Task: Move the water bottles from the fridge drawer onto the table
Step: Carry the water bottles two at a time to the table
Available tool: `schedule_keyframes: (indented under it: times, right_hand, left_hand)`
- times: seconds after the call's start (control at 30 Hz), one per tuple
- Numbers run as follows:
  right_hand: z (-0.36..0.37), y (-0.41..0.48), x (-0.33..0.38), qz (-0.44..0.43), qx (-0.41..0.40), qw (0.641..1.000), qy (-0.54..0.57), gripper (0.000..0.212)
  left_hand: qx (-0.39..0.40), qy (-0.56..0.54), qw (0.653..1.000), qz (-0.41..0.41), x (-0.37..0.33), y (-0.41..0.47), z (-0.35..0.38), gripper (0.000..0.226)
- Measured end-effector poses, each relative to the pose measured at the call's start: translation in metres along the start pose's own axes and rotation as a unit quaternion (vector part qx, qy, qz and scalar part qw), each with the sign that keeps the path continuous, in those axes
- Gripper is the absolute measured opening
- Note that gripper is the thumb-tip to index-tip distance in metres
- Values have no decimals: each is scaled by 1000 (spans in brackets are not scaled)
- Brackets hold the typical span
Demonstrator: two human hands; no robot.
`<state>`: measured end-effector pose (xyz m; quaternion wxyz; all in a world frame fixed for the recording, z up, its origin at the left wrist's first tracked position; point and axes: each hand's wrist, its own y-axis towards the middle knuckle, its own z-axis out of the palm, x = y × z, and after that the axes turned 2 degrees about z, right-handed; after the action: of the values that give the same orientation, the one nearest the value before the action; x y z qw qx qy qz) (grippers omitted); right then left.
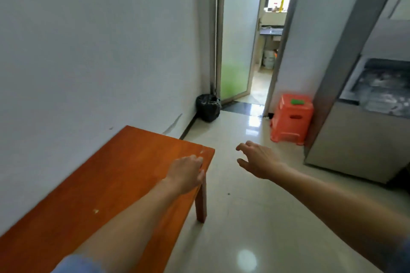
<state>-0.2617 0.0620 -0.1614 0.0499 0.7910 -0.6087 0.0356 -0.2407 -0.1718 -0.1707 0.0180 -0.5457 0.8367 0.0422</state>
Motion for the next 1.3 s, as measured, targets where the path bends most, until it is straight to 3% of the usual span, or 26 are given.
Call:
schedule_keyframes:
  times: [0.4,0.8,1.1,1.3]
  right_hand:
    - [-27,37,-253,214,-29,976,-1,39]
    - [-40,-29,-492,439,-55,897,19,39]
    - [-57,-27,-701,467,-70,881,42,37]
    - [-74,3,-806,453,-66,887,64,40]
  left_hand:
    - [20,34,977,210,-136,286,23,27]
    - [46,15,898,438,-364,485,57,23]
    - [56,19,895,442,-523,623,73,23]
    - [77,1,912,404,-577,695,89,25]
